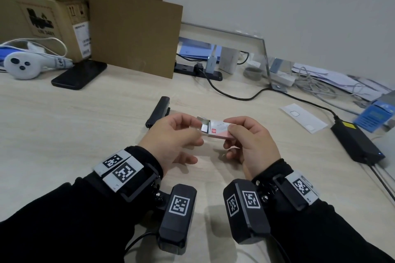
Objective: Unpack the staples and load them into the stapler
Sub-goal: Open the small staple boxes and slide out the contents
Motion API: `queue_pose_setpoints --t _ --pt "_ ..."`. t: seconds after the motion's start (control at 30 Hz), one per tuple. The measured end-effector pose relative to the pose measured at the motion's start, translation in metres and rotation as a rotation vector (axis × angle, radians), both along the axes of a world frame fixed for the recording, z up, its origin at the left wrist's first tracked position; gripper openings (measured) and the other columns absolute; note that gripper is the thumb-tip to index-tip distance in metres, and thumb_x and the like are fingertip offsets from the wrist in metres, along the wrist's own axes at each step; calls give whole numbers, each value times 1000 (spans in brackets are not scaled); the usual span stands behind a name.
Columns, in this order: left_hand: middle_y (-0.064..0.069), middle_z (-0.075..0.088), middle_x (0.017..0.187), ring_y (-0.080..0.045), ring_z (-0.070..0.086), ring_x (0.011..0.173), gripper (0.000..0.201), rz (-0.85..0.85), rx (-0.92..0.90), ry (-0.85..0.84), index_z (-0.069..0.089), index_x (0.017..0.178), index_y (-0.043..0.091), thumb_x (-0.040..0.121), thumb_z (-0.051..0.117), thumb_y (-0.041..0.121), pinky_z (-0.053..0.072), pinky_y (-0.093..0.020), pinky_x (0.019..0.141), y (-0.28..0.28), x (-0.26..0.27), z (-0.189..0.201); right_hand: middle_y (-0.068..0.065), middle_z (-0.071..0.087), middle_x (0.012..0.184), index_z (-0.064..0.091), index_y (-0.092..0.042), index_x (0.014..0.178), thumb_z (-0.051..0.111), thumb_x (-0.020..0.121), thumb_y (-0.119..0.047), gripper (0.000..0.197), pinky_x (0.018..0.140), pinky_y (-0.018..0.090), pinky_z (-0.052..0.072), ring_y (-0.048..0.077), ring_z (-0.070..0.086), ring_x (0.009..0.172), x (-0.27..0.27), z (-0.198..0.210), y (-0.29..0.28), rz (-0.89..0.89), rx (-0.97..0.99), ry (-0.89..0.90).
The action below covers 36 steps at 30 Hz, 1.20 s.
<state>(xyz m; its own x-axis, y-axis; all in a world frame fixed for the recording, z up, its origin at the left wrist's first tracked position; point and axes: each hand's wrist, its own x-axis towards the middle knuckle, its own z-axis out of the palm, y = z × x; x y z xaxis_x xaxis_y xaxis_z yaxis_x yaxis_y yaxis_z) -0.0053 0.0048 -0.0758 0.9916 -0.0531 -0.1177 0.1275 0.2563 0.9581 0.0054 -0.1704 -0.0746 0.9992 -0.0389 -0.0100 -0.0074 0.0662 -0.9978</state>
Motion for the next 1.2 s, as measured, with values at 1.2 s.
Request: queue_pose_setpoints --t 1.2 --pt "-3 60 73 -12 58 52 10 17 43 17 60 84 14 89 67 9 41 -25 38 0 5 -3 10 65 72 72 -21 90 54 92 -12 20 61 47 44 33 51 60 -4 2 2 27 -75 -28"
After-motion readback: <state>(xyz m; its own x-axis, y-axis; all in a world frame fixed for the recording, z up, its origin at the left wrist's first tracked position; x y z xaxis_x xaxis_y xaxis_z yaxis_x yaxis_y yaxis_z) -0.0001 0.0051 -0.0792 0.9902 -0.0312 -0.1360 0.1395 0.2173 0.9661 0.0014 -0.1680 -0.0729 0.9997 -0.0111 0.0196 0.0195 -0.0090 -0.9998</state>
